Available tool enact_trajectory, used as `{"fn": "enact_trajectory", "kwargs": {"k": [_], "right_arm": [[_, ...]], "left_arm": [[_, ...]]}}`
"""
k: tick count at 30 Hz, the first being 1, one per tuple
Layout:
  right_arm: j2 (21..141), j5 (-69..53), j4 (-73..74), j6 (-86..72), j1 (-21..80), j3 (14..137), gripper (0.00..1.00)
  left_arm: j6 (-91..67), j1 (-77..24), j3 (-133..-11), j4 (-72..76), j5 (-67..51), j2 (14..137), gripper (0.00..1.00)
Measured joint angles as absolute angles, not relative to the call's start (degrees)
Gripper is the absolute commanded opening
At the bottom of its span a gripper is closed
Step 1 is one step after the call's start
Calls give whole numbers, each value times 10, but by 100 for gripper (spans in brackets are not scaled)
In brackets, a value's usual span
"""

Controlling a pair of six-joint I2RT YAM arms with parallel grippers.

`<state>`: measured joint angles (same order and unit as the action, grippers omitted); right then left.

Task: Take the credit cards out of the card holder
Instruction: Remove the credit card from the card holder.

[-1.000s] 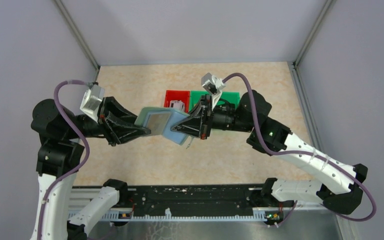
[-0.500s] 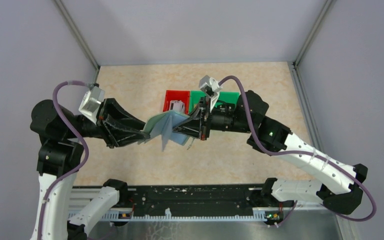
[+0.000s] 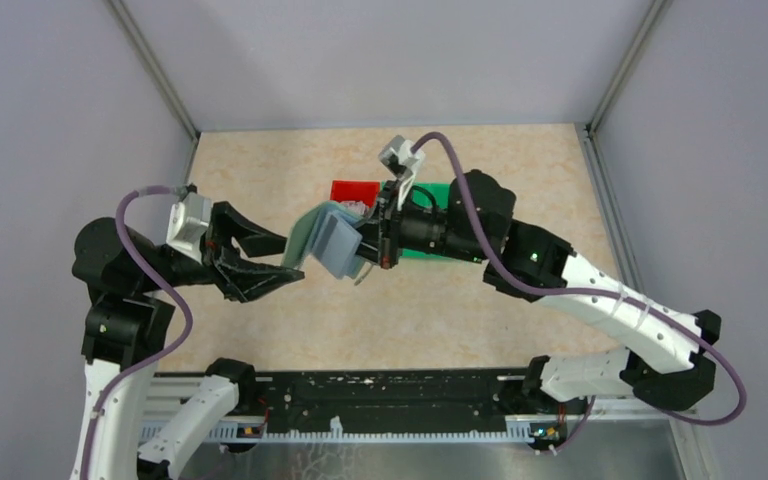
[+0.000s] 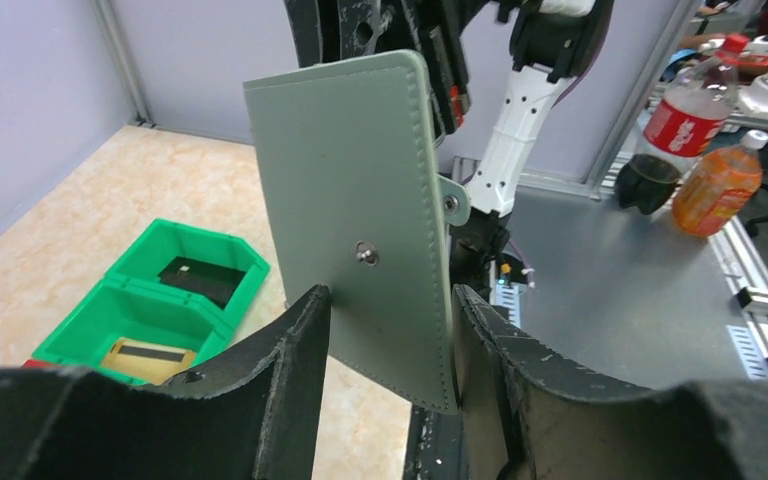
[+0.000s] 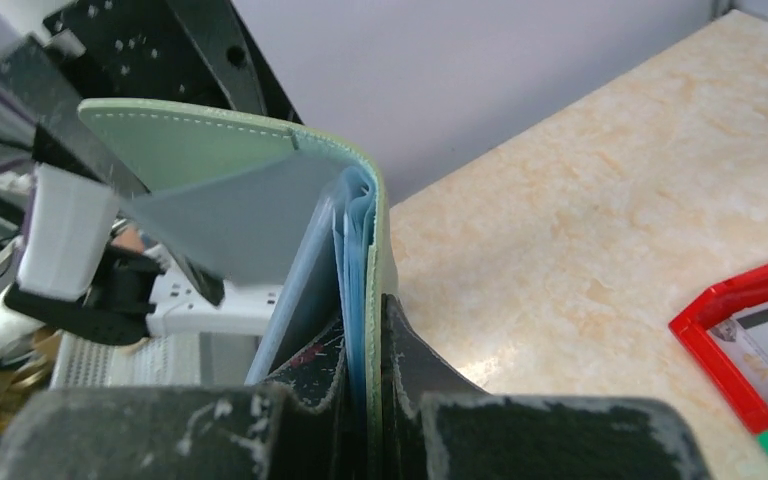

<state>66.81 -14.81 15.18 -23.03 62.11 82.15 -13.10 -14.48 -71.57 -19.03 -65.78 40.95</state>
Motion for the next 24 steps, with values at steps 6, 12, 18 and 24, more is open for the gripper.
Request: {"fn": "enact_trajectory", "kwargs": {"k": [6, 12, 18, 24], "right_arm": [[744, 18, 254, -220, 693, 933, 0], [776, 93, 301, -212, 719, 968, 0], [835, 168, 341, -199, 748, 1036, 0], [874, 243, 371, -174, 788, 1091, 0]], "left_arm": [[-43, -145, -669, -188, -604, 367, 53], [39, -145, -639, -166, -554, 336, 53], [94, -145, -598, -154, -522, 316, 59], [119, -145, -586, -152, -496, 304, 55]]}}
